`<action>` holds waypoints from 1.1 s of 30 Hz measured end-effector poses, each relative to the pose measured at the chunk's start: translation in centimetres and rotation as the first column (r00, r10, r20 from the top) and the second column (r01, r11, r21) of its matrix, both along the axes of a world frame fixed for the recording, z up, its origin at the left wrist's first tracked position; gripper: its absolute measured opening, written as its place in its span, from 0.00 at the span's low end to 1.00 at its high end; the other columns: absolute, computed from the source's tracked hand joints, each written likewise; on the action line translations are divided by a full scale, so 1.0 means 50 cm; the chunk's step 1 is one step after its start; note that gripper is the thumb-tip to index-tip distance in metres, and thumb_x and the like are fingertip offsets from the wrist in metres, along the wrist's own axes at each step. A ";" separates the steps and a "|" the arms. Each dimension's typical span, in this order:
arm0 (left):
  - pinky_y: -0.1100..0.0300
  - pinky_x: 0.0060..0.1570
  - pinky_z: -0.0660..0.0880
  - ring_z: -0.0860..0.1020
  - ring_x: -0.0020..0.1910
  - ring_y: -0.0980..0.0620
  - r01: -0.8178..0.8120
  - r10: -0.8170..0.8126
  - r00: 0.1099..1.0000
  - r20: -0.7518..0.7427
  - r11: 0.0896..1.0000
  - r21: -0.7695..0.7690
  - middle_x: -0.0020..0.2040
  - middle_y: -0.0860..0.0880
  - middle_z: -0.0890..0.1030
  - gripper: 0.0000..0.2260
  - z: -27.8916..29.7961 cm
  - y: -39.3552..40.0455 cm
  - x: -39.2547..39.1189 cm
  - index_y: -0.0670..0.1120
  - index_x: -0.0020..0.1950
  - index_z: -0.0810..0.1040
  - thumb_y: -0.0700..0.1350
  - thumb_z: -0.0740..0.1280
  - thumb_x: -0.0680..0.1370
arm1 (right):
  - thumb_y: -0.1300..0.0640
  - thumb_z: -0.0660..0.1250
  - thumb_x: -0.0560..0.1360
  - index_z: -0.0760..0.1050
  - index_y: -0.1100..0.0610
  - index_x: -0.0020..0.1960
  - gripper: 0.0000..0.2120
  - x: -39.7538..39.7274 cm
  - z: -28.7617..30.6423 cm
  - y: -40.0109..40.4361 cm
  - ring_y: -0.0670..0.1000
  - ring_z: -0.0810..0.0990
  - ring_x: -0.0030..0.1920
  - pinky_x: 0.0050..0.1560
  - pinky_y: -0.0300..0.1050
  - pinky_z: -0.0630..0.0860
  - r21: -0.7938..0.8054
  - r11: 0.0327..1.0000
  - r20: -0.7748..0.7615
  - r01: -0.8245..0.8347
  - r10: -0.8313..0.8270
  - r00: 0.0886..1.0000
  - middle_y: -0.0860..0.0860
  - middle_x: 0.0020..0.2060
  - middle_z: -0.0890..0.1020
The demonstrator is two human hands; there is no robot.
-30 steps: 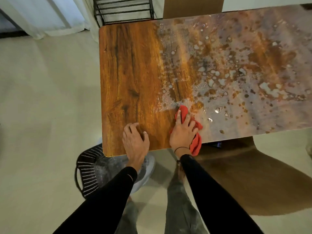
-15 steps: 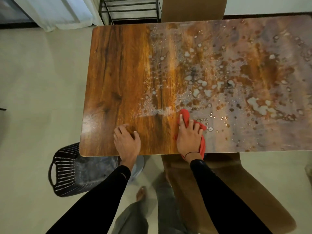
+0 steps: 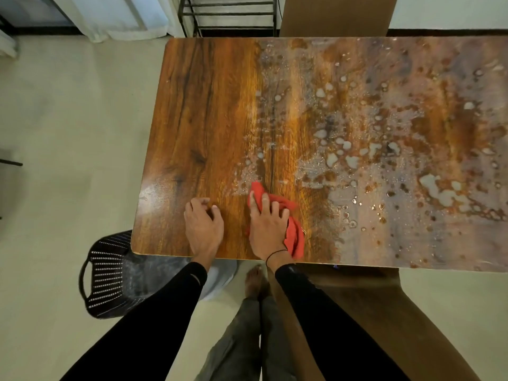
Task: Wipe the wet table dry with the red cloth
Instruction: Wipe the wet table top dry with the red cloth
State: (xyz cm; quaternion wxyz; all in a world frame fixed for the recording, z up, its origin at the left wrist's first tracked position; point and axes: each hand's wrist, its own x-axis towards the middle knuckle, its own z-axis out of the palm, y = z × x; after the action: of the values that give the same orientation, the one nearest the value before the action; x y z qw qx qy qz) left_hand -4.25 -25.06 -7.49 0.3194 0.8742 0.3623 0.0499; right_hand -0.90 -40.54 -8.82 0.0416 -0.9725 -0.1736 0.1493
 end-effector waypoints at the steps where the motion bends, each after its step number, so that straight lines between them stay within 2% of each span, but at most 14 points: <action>1: 0.48 0.59 0.77 0.77 0.58 0.47 0.001 -0.001 1.000 -0.001 1.000 0.006 0.57 0.48 0.78 0.10 -0.004 0.004 0.002 0.48 0.63 0.75 0.47 0.68 0.84 | 0.48 0.71 0.80 0.49 0.51 0.88 0.45 0.007 -0.002 -0.013 0.62 0.68 0.73 0.73 0.65 0.66 0.016 0.993 0.003 -0.120 0.120 0.993 0.58 0.81 0.63; 4: 0.52 0.58 0.74 0.76 0.59 0.48 0.000 0.000 1.000 -0.027 1.000 -0.012 0.57 0.49 0.77 0.09 -0.011 0.009 0.022 0.48 0.63 0.75 0.48 0.68 0.84 | 0.46 0.68 0.82 0.52 0.49 0.87 0.40 0.047 -0.016 -0.088 0.61 0.70 0.70 0.71 0.64 0.68 0.056 0.904 0.076 -0.423 0.419 0.905 0.57 0.80 0.66; 6: 0.54 0.57 0.73 0.76 0.58 0.50 0.014 -0.015 0.999 -0.035 1.000 -0.025 0.58 0.50 0.76 0.09 -0.012 0.010 0.039 0.49 0.63 0.75 0.48 0.67 0.84 | 0.48 0.67 0.82 0.52 0.46 0.87 0.39 0.090 -0.026 -0.134 0.62 0.71 0.68 0.70 0.64 0.68 0.048 0.906 0.112 -0.420 0.413 0.904 0.57 0.78 0.67; 9: 0.56 0.55 0.72 0.75 0.58 0.51 0.030 -0.030 1.000 -0.006 0.999 -0.018 0.57 0.51 0.76 0.08 -0.013 0.015 0.066 0.49 0.62 0.75 0.48 0.68 0.84 | 0.52 0.68 0.81 0.58 0.47 0.86 0.36 0.163 -0.029 -0.138 0.63 0.73 0.64 0.67 0.64 0.72 -0.002 0.998 0.200 -0.065 0.064 0.978 0.59 0.74 0.71; 12: 0.54 0.56 0.76 0.76 0.58 0.50 0.042 -0.042 0.999 0.034 0.999 -0.018 0.57 0.51 0.75 0.07 -0.014 0.029 0.087 0.49 0.61 0.76 0.46 0.67 0.84 | 0.53 0.66 0.81 0.61 0.50 0.85 0.34 0.200 -0.017 -0.074 0.65 0.73 0.66 0.65 0.66 0.71 -0.019 0.958 0.167 0.286 -0.279 0.946 0.61 0.74 0.72; 14: 0.50 0.58 0.78 0.77 0.58 0.49 0.034 -0.033 0.997 0.069 0.999 -0.025 0.57 0.51 0.76 0.06 -0.014 0.041 0.098 0.49 0.62 0.76 0.46 0.65 0.85 | 0.52 0.66 0.81 0.59 0.51 0.86 0.35 0.206 -0.008 -0.018 0.65 0.72 0.69 0.67 0.67 0.69 -0.010 0.917 0.100 0.400 -0.397 0.912 0.61 0.77 0.69; 16: 0.47 0.59 0.79 0.78 0.58 0.48 0.010 -0.007 0.995 0.096 1.000 -0.026 0.58 0.51 0.76 0.07 -0.013 0.053 0.109 0.48 0.62 0.76 0.46 0.63 0.86 | 0.53 0.69 0.80 0.56 0.50 0.87 0.39 0.182 -0.008 0.041 0.64 0.71 0.70 0.68 0.65 0.69 -0.005 0.961 0.087 0.277 -0.276 0.957 0.60 0.79 0.68; 19: 0.43 0.59 0.78 0.78 0.57 0.47 -0.020 0.024 0.991 0.134 0.999 -0.031 0.57 0.48 0.78 0.08 -0.014 0.075 0.121 0.47 0.61 0.77 0.47 0.61 0.87 | 0.53 0.75 0.73 0.56 0.50 0.87 0.47 0.107 -0.014 0.099 0.61 0.70 0.68 0.67 0.63 0.68 0.025 0.979 0.068 -0.201 0.199 0.978 0.58 0.79 0.66; 23: 0.41 0.58 0.78 0.78 0.57 0.46 -0.046 0.050 0.988 0.146 0.998 -0.030 0.57 0.47 0.79 0.10 -0.009 0.093 0.132 0.46 0.61 0.78 0.48 0.60 0.88 | 0.46 0.70 0.77 0.60 0.50 0.85 0.39 0.085 -0.026 0.052 0.60 0.71 0.63 0.64 0.62 0.68 0.087 0.739 0.142 -0.668 0.654 0.743 0.57 0.75 0.69; 25: 0.41 0.58 0.78 0.78 0.56 0.46 -0.050 0.055 0.988 0.147 0.998 -0.037 0.56 0.47 0.79 0.10 -0.009 0.097 0.134 0.47 0.61 0.78 0.49 0.60 0.88 | 0.46 0.71 0.78 0.58 0.50 0.86 0.41 0.115 -0.037 0.004 0.59 0.70 0.61 0.63 0.61 0.69 0.060 0.631 0.180 -0.773 0.755 0.630 0.57 0.75 0.69; 26: 0.41 0.58 0.78 0.78 0.56 0.46 -0.053 0.059 0.987 0.150 0.998 -0.044 0.56 0.48 0.79 0.10 -0.009 0.098 0.134 0.47 0.61 0.78 0.49 0.59 0.88 | 0.46 0.70 0.78 0.56 0.49 0.86 0.41 0.138 -0.041 -0.017 0.59 0.70 0.60 0.63 0.61 0.69 0.043 0.626 0.181 -0.779 0.762 0.622 0.56 0.75 0.69; 28: 0.43 0.58 0.78 0.78 0.56 0.48 -0.050 0.058 0.985 0.160 0.997 -0.052 0.56 0.48 0.79 0.10 -0.009 0.099 0.131 0.47 0.61 0.78 0.48 0.59 0.89 | 0.49 0.70 0.78 0.55 0.48 0.87 0.42 0.184 -0.041 -0.037 0.60 0.71 0.61 0.62 0.60 0.67 0.005 0.743 0.188 -0.669 0.656 0.731 0.57 0.76 0.69; 30: 0.44 0.57 0.79 0.78 0.55 0.49 -0.041 0.049 0.985 0.165 0.998 -0.051 0.56 0.48 0.79 0.10 -0.010 0.103 0.125 0.47 0.61 0.78 0.49 0.59 0.89 | 0.51 0.70 0.78 0.57 0.48 0.87 0.40 0.230 -0.036 -0.024 0.61 0.72 0.61 0.62 0.60 0.67 -0.012 0.904 0.206 -0.427 0.420 0.884 0.58 0.76 0.70; 33: 0.45 0.56 0.79 0.78 0.54 0.49 -0.032 0.042 0.985 0.166 0.997 -0.063 0.55 0.49 0.79 0.09 -0.009 0.109 0.121 0.48 0.61 0.78 0.49 0.59 0.89 | 0.50 0.70 0.79 0.62 0.49 0.85 0.37 0.281 -0.021 0.043 0.63 0.72 0.62 0.64 0.63 0.70 -0.033 0.995 0.179 -0.099 0.103 0.978 0.58 0.75 0.71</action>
State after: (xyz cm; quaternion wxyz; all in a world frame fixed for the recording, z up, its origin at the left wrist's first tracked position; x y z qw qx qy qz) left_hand 1.81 -19.63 -7.95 0.3740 0.8500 0.3518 0.1178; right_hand 13.14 -38.38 -9.88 0.0065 -0.9724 -0.2242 0.0647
